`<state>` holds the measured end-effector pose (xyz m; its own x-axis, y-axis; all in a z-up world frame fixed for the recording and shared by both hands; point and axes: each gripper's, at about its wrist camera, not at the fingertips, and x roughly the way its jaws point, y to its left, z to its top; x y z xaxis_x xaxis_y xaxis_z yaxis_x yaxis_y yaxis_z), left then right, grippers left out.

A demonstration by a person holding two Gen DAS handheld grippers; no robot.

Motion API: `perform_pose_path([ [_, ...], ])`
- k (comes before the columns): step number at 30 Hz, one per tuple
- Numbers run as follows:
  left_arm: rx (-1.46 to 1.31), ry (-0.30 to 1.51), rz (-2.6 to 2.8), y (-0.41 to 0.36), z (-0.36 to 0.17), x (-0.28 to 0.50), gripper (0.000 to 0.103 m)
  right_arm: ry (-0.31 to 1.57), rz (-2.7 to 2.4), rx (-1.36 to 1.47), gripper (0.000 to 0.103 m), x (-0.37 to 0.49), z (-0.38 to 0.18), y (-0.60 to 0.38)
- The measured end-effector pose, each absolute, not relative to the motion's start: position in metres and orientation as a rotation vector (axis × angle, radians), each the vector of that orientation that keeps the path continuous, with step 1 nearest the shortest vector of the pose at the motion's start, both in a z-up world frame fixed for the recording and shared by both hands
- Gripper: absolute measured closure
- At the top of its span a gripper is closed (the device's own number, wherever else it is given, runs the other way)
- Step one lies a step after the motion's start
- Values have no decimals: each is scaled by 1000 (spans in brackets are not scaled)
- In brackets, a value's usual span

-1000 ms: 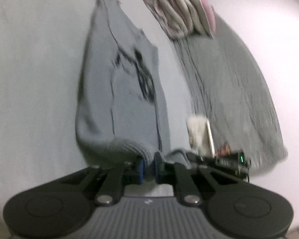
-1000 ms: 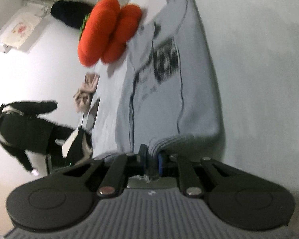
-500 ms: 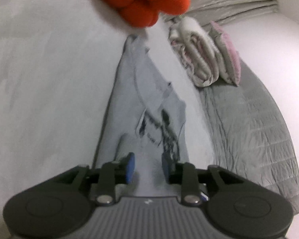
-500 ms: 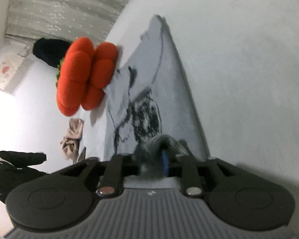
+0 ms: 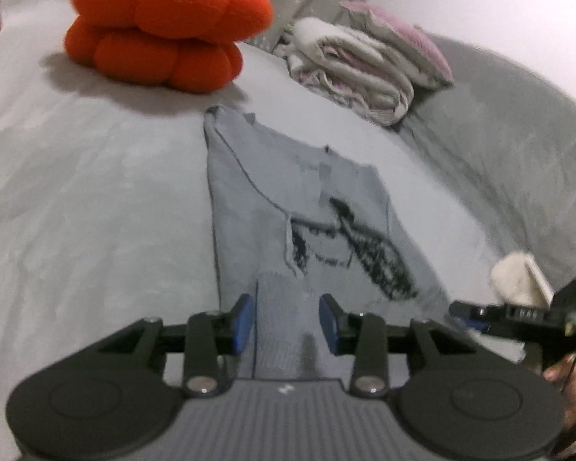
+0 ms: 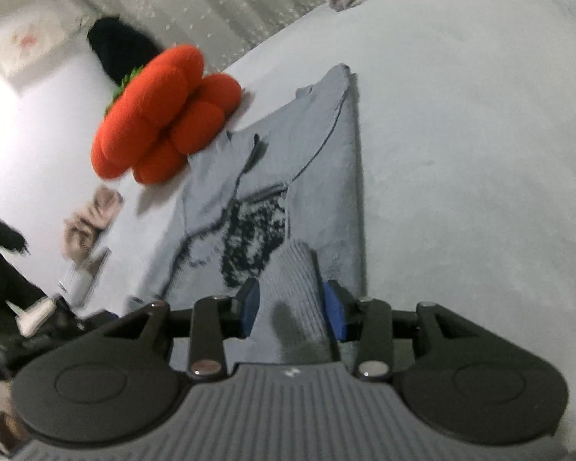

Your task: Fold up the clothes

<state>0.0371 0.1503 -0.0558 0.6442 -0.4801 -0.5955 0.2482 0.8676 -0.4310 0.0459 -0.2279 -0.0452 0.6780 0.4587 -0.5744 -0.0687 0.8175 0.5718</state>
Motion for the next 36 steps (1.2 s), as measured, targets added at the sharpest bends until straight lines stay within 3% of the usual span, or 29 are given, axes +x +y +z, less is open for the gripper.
perform_pose_path([
  [2,-296,774,-415,143,-59,39,67,765,314,501,62,47,-49,-220],
  [3,-291,767,-416,142,-58,38,71,757,311,481,68,46,-49,-218],
  [4,-286,759,-418,141,-57,37,77,756,300,455,73,47,-49,-214],
  [5,-288,746,-425,140,-56,36,95,752,289,431,81,46,-47,-211],
  [6,-297,732,-435,139,-54,37,96,743,285,413,87,45,-45,-210],
  [9,-337,667,-466,142,-46,35,97,681,278,382,92,41,-36,-206],
  [22,-480,551,-405,152,-45,72,97,502,222,405,92,66,-24,-215],
  [34,-308,648,-240,125,-76,105,92,580,142,342,92,102,-59,-218],
  [36,-271,634,-225,120,-72,103,89,575,131,327,85,100,-59,-219],
])
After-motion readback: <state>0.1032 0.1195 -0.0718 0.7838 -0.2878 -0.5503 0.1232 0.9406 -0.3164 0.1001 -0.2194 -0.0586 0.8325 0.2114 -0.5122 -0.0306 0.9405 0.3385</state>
